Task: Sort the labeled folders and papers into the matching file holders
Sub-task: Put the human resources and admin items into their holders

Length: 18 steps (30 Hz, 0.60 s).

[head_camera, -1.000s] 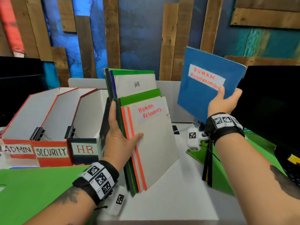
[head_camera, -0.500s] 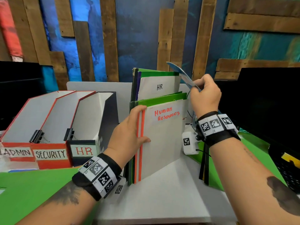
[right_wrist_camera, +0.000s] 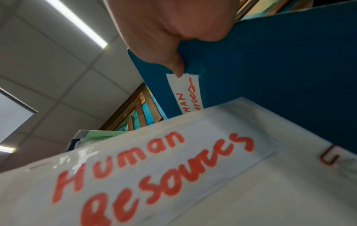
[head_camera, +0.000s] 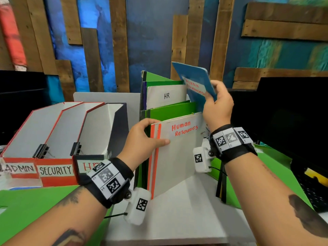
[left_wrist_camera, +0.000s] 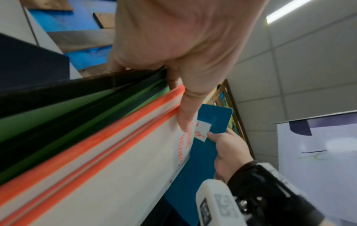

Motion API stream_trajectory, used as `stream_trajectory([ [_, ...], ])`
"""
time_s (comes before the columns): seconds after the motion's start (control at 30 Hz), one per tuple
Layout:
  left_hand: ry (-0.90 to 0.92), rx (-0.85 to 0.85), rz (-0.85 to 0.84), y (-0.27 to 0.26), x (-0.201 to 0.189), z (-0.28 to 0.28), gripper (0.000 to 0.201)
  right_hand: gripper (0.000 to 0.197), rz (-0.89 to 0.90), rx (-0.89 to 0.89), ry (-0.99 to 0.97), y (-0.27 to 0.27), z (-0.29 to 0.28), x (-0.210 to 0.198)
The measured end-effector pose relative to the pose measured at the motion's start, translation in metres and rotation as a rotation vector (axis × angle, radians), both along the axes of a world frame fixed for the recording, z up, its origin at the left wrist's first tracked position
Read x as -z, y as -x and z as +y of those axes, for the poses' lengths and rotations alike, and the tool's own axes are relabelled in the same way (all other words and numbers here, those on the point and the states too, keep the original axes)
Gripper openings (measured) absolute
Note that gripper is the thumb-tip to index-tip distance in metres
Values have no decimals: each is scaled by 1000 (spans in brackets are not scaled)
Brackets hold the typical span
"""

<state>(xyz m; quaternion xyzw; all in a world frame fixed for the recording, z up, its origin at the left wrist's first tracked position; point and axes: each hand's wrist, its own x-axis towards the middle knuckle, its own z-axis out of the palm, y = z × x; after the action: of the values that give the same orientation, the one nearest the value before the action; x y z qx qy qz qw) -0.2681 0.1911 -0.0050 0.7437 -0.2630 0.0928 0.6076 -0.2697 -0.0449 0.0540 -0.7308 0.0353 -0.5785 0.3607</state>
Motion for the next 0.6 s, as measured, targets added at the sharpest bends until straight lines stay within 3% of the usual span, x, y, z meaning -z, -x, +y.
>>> stream_trajectory([
  [0.17,7,7,66,-11,18,-10,63,31,-48,68,53,3,17,5],
  [0.23,34,9,68,-15,22,-12,63,27,-137,122,3,10,20,1],
  [0.37,155,84,93,-14,19,-13,82,14,-313,141,27,21,21,-23],
  [0.6,264,140,128,-18,15,-19,57,16,-568,49,56,48,36,-63],
])
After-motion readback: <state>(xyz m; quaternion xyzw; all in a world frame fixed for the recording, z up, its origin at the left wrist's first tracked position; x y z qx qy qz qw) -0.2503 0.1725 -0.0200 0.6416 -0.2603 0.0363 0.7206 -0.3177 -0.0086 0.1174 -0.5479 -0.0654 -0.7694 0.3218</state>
